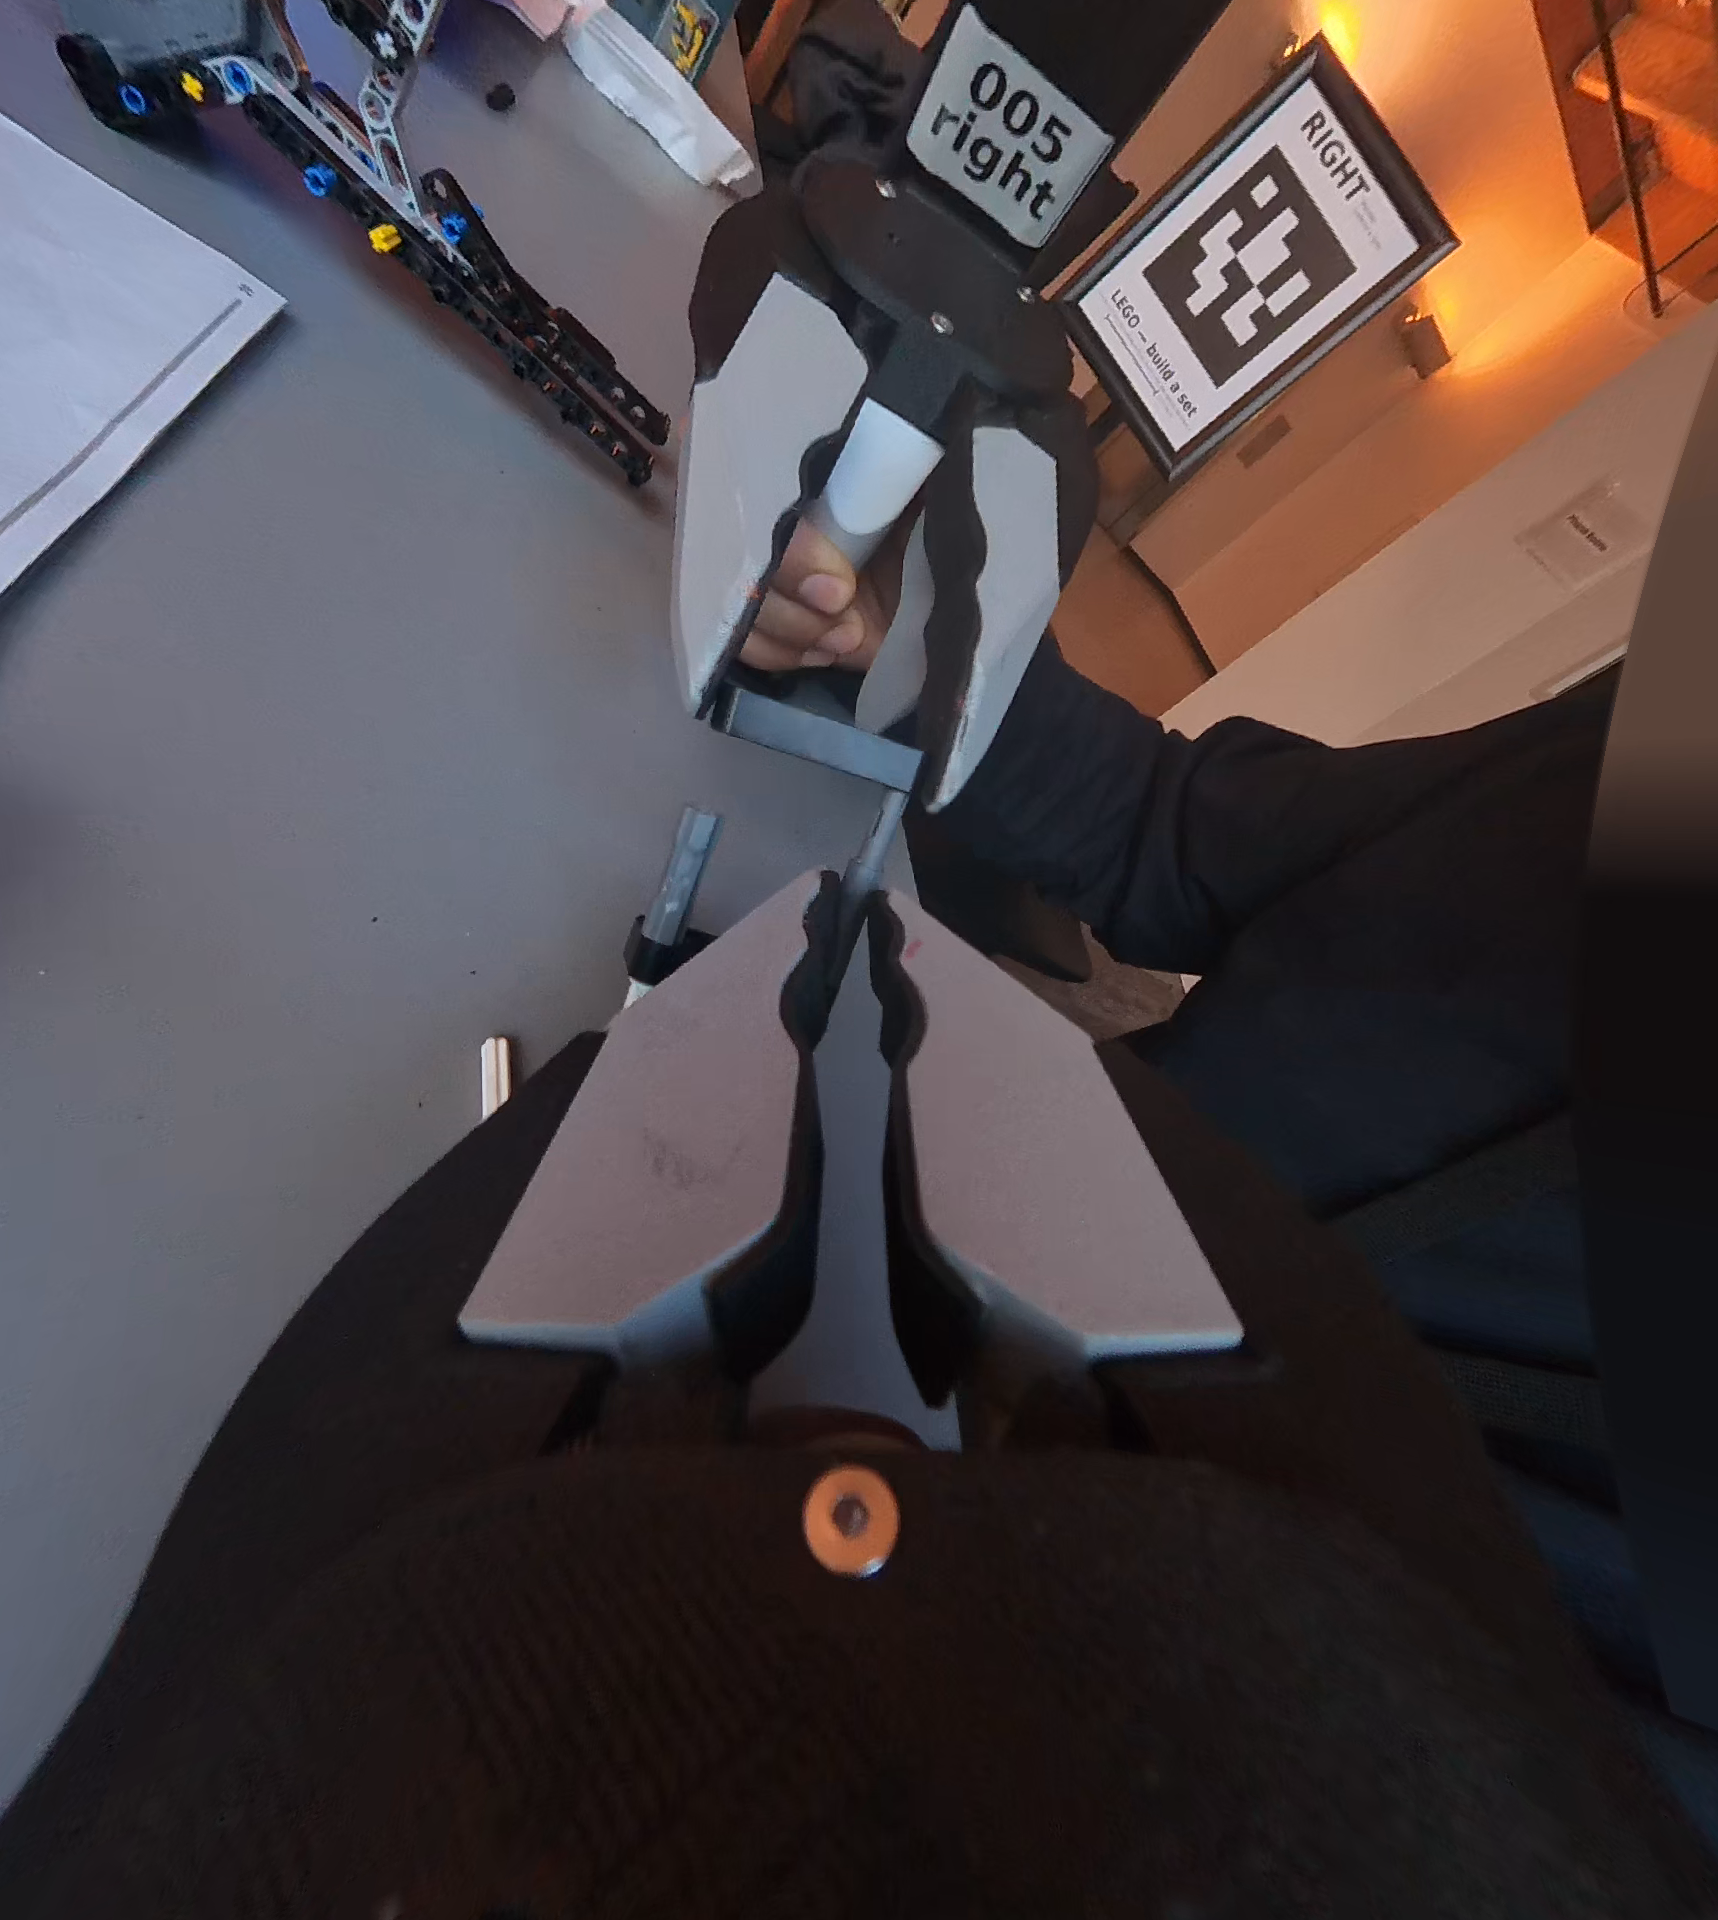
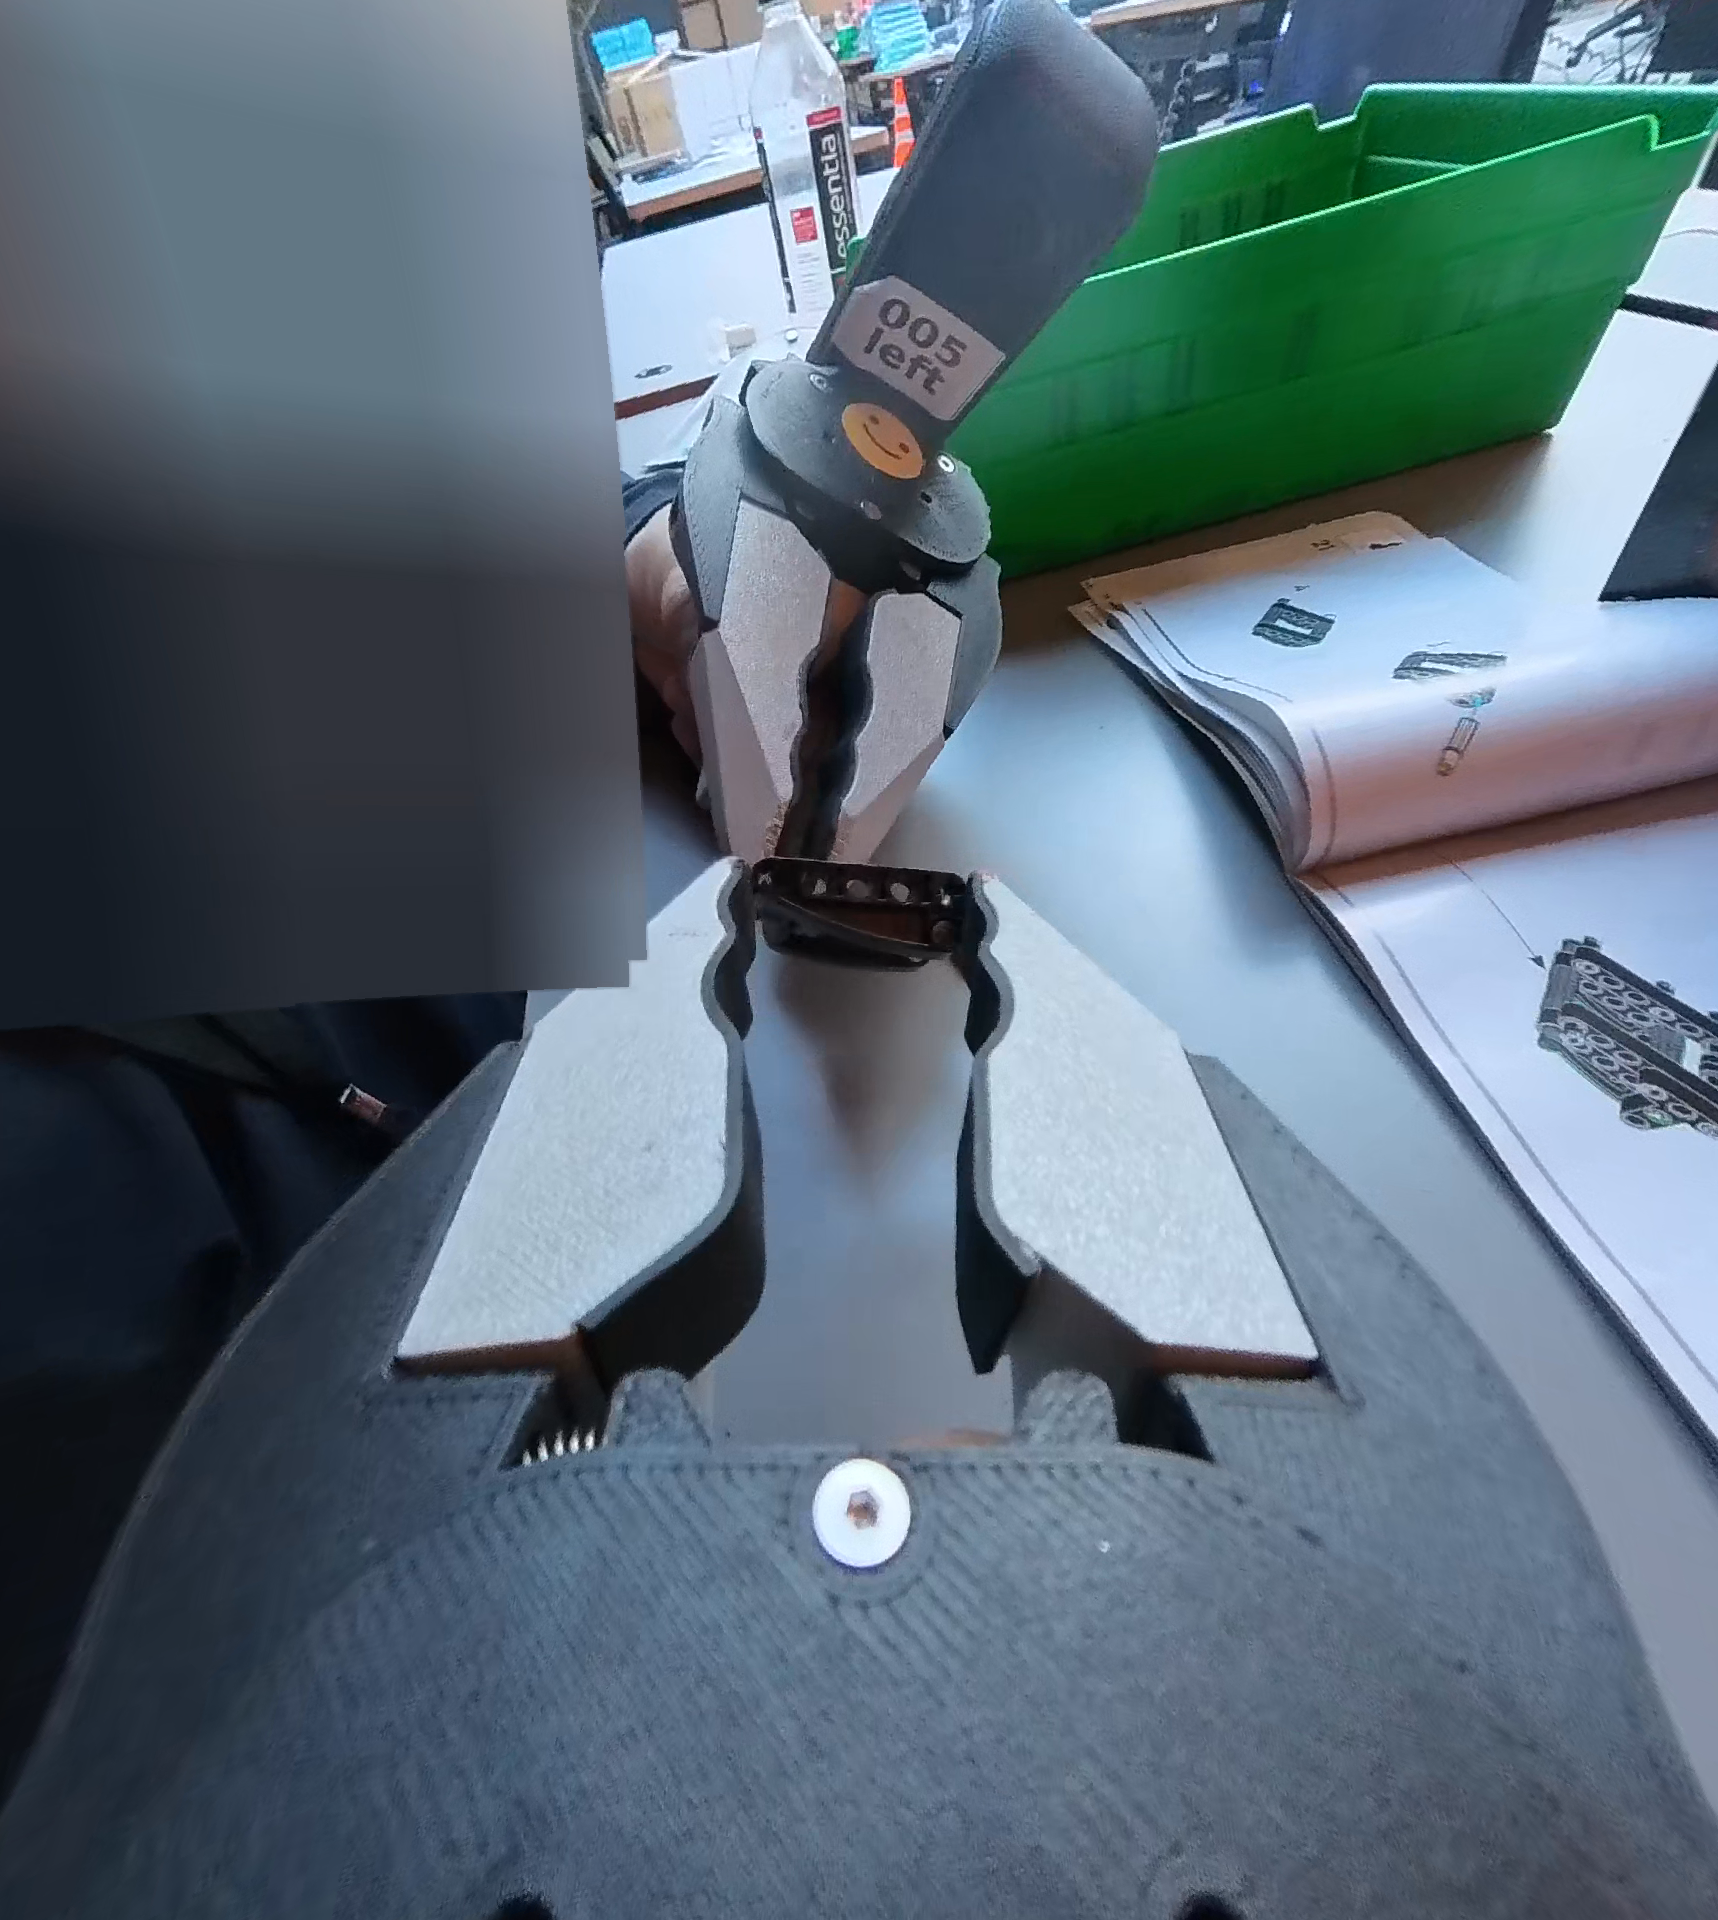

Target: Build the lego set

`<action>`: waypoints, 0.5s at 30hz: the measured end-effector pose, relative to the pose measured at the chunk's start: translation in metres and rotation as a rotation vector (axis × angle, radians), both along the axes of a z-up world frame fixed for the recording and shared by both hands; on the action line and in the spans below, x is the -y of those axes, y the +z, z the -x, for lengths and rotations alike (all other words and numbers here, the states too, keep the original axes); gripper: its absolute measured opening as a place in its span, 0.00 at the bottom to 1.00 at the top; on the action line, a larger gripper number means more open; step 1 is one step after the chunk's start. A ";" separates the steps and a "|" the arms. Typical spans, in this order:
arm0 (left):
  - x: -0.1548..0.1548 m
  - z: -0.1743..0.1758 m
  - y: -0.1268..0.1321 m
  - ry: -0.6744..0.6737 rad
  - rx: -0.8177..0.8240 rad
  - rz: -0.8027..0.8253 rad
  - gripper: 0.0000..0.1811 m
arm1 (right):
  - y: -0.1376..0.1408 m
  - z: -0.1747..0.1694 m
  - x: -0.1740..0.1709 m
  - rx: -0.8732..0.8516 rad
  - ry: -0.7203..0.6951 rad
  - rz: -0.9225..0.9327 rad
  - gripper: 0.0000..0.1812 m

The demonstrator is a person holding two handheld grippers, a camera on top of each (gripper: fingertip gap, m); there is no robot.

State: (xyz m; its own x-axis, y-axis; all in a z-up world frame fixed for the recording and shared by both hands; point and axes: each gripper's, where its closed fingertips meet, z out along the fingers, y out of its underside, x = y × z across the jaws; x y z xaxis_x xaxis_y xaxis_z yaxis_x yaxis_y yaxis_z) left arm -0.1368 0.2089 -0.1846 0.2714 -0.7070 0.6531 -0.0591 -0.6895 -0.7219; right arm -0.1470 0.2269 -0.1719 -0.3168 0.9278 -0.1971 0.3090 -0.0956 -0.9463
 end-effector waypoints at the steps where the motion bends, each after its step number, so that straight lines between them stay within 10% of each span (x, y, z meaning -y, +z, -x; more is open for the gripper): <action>1: 0.000 0.000 -0.001 -0.002 -0.007 0.000 0.00 | -0.001 0.000 0.000 0.005 -0.001 -0.020 0.20; 15: -0.007 0.007 0.004 0.046 0.044 0.015 0.01 | -0.006 0.000 -0.003 0.025 0.005 -0.070 0.21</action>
